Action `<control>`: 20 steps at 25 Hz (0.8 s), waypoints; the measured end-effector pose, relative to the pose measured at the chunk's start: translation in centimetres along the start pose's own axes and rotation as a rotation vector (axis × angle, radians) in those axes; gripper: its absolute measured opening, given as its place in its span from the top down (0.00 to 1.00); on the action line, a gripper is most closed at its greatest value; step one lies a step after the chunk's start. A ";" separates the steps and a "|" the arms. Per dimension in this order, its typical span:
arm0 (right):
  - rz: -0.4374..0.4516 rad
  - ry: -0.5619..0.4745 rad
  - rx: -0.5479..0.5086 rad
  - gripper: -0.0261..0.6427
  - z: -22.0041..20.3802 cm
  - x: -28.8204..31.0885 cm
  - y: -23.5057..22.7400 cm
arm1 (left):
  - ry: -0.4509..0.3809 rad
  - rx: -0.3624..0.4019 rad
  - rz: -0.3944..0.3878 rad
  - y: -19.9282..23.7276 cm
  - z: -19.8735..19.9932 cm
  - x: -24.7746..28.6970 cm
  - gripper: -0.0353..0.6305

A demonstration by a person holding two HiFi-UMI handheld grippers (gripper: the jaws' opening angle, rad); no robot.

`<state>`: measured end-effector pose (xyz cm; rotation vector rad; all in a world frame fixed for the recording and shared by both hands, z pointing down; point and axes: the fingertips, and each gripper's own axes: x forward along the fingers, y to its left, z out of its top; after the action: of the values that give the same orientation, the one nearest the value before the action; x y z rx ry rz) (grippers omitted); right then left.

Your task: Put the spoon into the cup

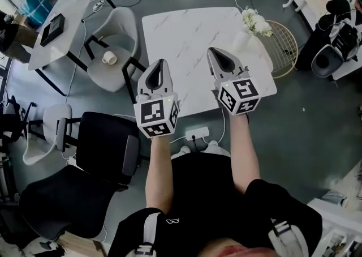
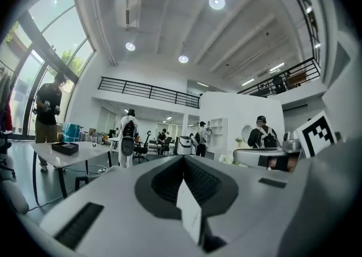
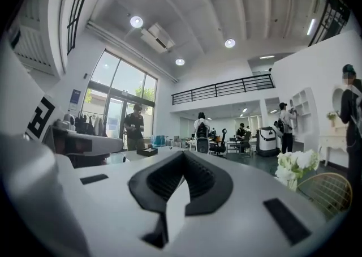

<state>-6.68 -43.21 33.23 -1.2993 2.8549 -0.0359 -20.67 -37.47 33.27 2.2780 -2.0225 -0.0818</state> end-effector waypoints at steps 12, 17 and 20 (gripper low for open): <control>-0.010 0.070 -0.029 0.95 -0.8 2.0 0.0 | 0.046 -0.017 -0.039 0.7 -0.8 2.7 0.92; -0.020 0.064 -0.039 0.95 -1.6 0.7 -0.5 | 0.037 -0.004 -0.070 -0.8 -1.6 2.7 0.92; -0.022 0.065 -0.038 0.95 -1.5 0.9 -1.0 | 0.040 0.002 -0.079 -1.2 -1.5 3.3 0.92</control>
<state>-6.56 -44.51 34.73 -1.3612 2.9096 -0.0242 -18.98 -40.57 34.71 2.3411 -1.9142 -0.0402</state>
